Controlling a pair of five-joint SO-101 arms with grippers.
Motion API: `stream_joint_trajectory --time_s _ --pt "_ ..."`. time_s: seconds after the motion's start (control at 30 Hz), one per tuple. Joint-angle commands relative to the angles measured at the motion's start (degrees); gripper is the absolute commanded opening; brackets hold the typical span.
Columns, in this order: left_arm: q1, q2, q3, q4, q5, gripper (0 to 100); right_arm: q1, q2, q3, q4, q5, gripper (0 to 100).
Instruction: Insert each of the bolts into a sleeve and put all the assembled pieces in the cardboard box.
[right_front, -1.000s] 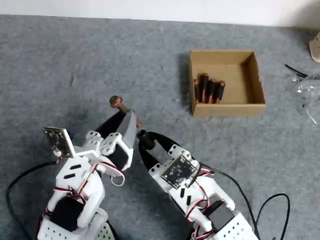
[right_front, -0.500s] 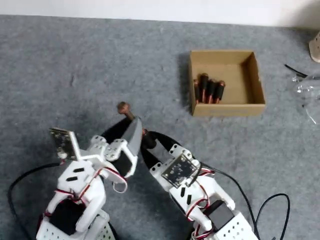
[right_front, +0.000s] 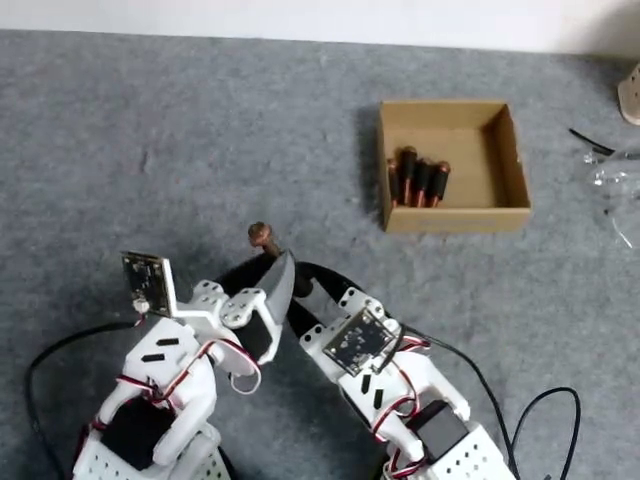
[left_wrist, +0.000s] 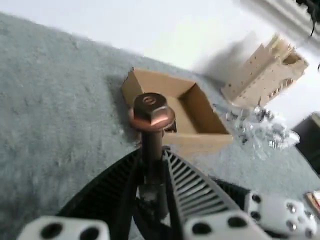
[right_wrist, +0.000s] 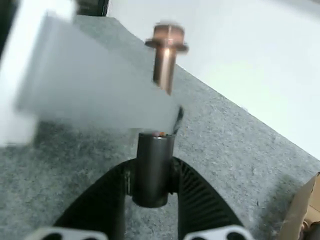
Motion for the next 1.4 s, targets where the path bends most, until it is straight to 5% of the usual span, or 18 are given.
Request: stream_joint_trajectory --time_s 0.0,0.33,0.63,1.0,1.37 --pt "0.4 -0.7 1.7 1.2 -3.3 1 1.0 -1.0 5.9 -2.3 0.4 0.5" --pt "-4.4 -0.7 6.0 -2.3 -5.5 3 1.1 -1.0 5.9 -2.2 0.4 0.5" --pt "-7.3 -0.7 6.1 -2.2 -5.2 44 1.1 -1.0 5.9 -2.2 0.4 0.5" --pt "-18.9 -0.7 3.5 -2.8 4.2 43 1.2 -1.0 5.9 -2.2 0.4 0.5" --pt "-18.2 -0.7 3.9 -2.7 4.1 43 1.2 -0.9 5.9 -2.1 0.4 0.5"
